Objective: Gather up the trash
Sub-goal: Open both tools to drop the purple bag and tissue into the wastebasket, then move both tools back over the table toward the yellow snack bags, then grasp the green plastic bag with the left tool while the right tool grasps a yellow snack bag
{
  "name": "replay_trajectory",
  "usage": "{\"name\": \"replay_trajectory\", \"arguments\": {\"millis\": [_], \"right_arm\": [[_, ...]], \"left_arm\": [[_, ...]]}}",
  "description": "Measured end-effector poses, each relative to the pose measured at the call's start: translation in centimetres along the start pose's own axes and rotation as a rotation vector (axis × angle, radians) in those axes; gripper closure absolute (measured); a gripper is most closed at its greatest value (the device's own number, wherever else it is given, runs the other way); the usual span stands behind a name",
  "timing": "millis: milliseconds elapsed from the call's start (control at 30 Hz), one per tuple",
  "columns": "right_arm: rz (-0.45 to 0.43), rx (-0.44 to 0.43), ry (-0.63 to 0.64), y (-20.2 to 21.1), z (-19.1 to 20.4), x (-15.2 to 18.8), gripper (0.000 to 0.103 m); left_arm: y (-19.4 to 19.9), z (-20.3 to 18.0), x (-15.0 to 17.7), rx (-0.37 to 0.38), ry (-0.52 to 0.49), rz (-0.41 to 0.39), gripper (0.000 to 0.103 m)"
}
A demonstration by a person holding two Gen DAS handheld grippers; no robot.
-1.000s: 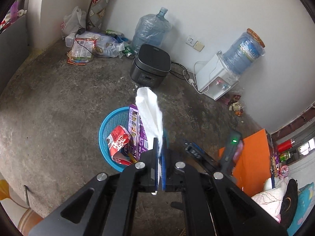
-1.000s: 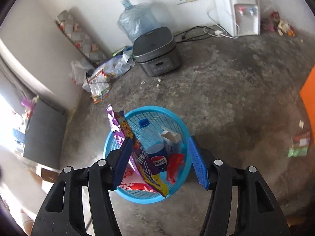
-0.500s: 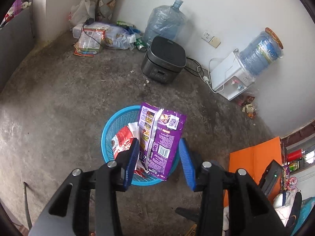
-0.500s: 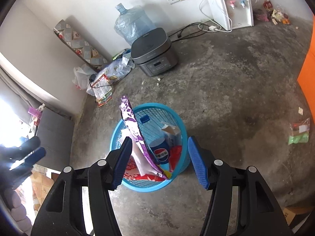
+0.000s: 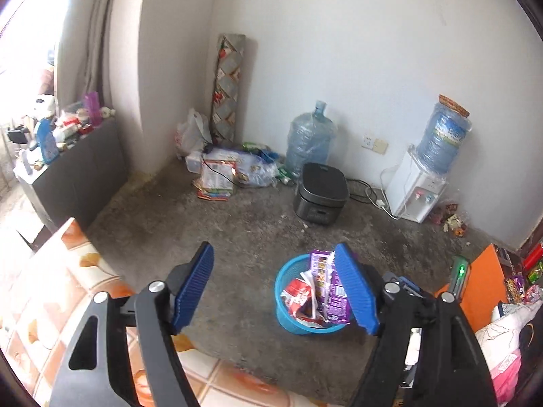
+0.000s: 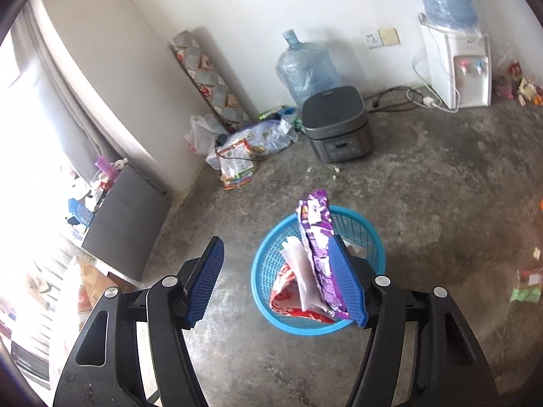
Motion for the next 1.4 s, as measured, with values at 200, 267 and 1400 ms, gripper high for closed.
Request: {"name": "replay_trajectory", "arguments": {"millis": [200,267,1400], "right_arm": [[-0.124,-0.014,0.155,4.5,5.2,-0.3,0.024],[-0.159,-0.014,0.218,5.9,7.2,-0.1,0.019],[0.632,-0.715,0.759,9.0,33.1,25.0,0.031]], "left_arm": [[5.6,5.3,4.0,-0.106,0.055,-0.059,0.015],[7.1,7.0,5.3,-0.132,0.073,-0.049,0.011],[24.5,18.7,34.5,-0.238,0.633,-0.112,0.013]]}}
Point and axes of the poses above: each gripper's, at about its wrist camera, not at the fingertips, and y roughly against the way its jaws point, z to its left, x to its underside, the point moved 6 cm from there along -y, roughly the way its jaws point, and after that the axes turned 14 degrees about z, right-handed, at the moved point
